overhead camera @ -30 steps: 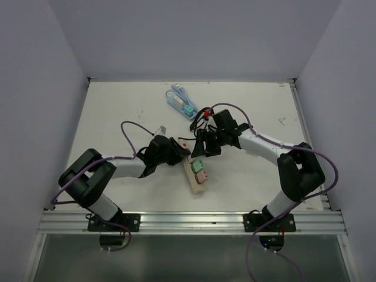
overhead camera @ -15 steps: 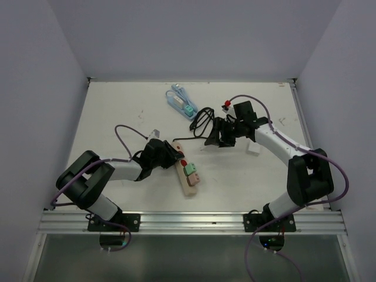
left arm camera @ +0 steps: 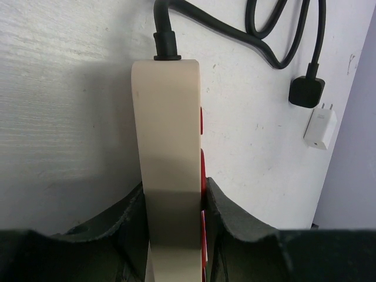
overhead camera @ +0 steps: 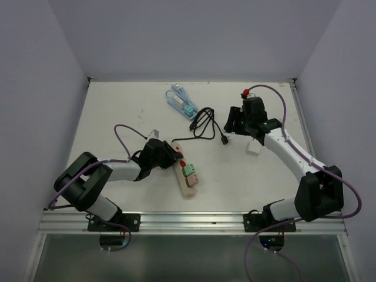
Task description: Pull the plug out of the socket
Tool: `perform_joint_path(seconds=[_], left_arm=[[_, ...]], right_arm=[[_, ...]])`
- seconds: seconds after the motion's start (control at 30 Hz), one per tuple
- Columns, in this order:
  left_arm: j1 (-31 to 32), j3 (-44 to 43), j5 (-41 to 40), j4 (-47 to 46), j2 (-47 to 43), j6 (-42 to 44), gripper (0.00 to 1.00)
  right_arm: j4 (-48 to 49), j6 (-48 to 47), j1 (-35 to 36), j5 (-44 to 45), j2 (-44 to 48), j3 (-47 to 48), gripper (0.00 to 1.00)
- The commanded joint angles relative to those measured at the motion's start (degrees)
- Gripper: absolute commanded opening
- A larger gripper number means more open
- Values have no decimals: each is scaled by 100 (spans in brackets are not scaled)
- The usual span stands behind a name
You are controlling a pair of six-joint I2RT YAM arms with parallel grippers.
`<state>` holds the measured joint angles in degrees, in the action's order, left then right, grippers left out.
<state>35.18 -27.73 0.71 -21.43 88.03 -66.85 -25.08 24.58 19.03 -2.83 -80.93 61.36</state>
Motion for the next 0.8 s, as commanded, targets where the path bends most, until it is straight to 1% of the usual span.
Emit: perform_joint_path(seconds=[0.0, 0.03, 0.13, 0.2, 0.23, 0.27, 0.37, 0.53, 0.67, 0.77], left_arm=[[-90, 303, -265, 1431, 171, 532, 0], [-99, 303, -256, 1414, 171, 533, 0], [-108, 303, -177, 1370, 197, 568, 0], [-125, 303, -124, 1370, 232, 577, 0], [-134, 303, -106, 1352, 232, 585, 0], [-134, 312, -97, 1343, 232, 594, 0], [-152, 329, -97, 1300, 223, 629, 0], [-213, 382, -97, 1203, 241, 647, 0], [-239, 426, 61, 1124, 224, 673, 0], [-266, 461, 78, 1071, 241, 673, 0]], right_arm=[[898, -251, -153, 1827, 131, -2, 0], [987, -339, -206, 2308, 69, 25, 0], [1391, -524, -478, 2900, -265, 121, 0], [1732, -629, -742, 3007, -432, 130, 0], [1848, -743, -925, 3016, -581, 130, 0], [2093, -822, -997, 3008, -652, 122, 0], [2436, -1086, -1233, 3060, -1020, 165, 0], [2675, -1551, -1445, 2999, -1636, 323, 2], [2763, -1781, -1586, 2657, -1953, 332, 2], [2641, -1851, -1595, 2402, -2041, 306, 7]])
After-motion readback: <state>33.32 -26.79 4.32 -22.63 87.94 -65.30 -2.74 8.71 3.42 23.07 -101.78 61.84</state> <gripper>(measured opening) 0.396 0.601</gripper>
